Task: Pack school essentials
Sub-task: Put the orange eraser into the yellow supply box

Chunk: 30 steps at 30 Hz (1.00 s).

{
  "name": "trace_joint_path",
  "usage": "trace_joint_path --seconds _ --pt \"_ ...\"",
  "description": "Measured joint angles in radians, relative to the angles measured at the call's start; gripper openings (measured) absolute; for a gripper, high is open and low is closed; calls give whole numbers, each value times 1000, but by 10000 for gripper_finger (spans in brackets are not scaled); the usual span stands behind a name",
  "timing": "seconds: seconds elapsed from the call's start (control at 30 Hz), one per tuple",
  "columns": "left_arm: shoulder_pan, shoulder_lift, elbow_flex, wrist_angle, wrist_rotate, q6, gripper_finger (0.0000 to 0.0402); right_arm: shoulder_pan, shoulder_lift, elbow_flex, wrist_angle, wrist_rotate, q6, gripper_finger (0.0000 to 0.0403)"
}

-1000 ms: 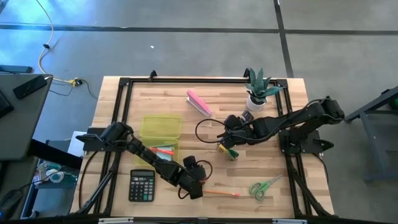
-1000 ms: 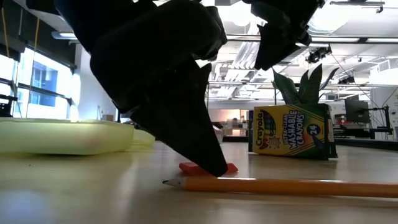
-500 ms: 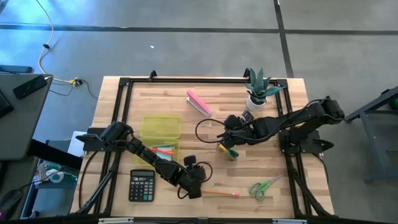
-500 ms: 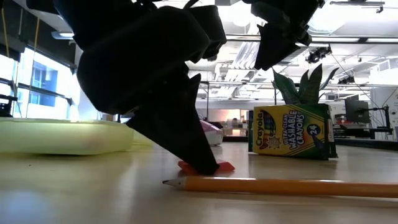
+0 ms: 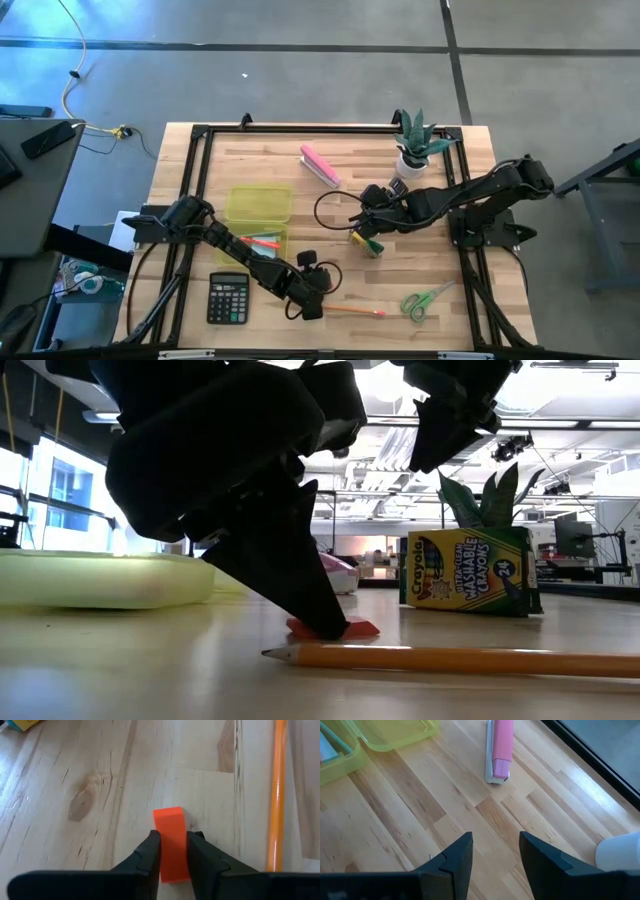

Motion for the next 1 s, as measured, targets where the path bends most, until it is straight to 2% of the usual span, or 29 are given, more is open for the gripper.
trace_joint_path --seconds 0.5,0.73,1.0 --pt "3 -62 -9 -56 15 26 70 0 0 0 0 0 10 153" --pt "2 -90 -9 -182 -39 3 68 0 0 0 -1 0 8 153" --pt "2 -91 -7 -203 -47 -2 66 0 0 0 0 0 8 153"
